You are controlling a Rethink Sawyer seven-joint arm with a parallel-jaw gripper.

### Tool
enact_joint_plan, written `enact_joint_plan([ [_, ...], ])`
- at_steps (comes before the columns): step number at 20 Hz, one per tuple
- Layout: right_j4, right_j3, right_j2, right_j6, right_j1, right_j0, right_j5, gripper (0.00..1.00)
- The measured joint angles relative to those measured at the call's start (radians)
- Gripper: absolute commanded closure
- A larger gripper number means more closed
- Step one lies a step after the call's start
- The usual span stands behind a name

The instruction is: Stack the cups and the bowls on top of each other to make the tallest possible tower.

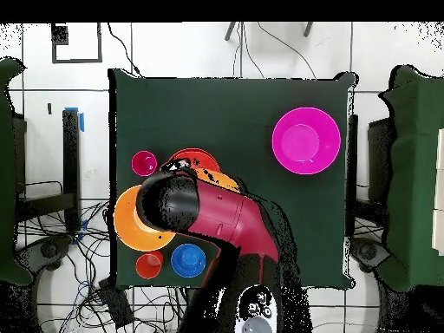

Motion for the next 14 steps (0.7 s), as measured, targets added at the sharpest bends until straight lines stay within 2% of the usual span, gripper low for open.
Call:
enact_joint_plan([
  [14,0.000,-0.001,0.000,0.000,0.048,0.040,0.000,1.00],
])
